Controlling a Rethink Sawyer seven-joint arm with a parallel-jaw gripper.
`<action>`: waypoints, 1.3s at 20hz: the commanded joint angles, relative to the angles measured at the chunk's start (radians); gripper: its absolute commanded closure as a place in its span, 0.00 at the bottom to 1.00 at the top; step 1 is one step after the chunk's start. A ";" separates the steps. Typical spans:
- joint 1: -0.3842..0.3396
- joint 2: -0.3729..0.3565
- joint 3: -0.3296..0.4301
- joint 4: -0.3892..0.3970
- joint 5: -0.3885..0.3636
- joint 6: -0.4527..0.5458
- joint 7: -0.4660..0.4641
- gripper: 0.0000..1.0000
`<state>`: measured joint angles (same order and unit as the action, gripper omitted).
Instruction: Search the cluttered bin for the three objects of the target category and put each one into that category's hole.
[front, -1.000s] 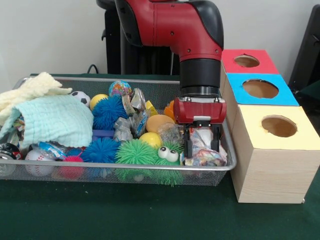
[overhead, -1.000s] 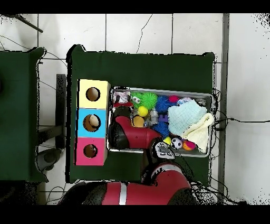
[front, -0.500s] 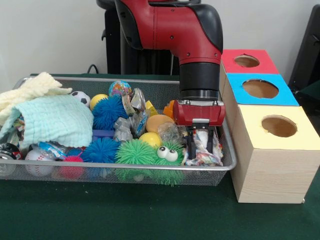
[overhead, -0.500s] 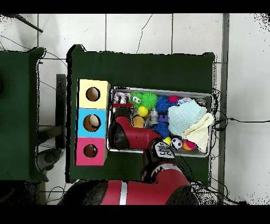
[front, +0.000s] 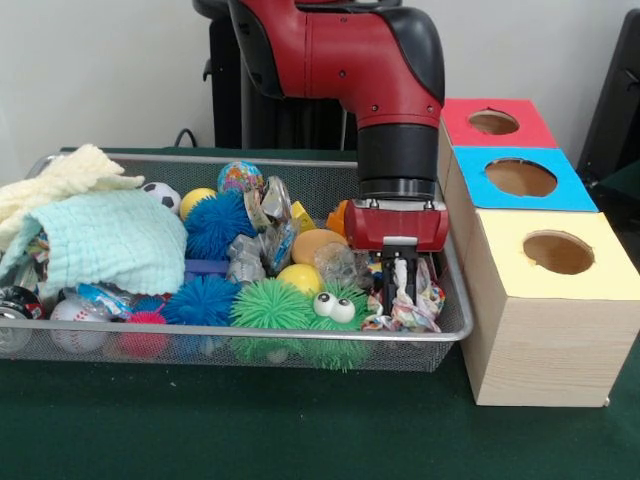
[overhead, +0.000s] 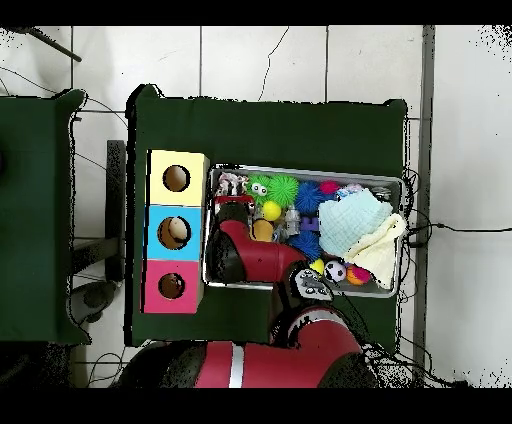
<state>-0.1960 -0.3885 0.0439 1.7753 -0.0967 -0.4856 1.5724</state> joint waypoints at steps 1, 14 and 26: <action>-0.082 -0.095 0.083 0.133 -0.039 0.144 0.226 1.00; -0.420 -0.381 0.198 0.453 -0.328 0.332 0.096 1.00; -0.401 -0.185 0.023 0.407 -0.508 0.088 0.120 1.00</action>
<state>-0.6166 -0.6643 0.0858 2.1887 -0.5320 -0.2940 1.5724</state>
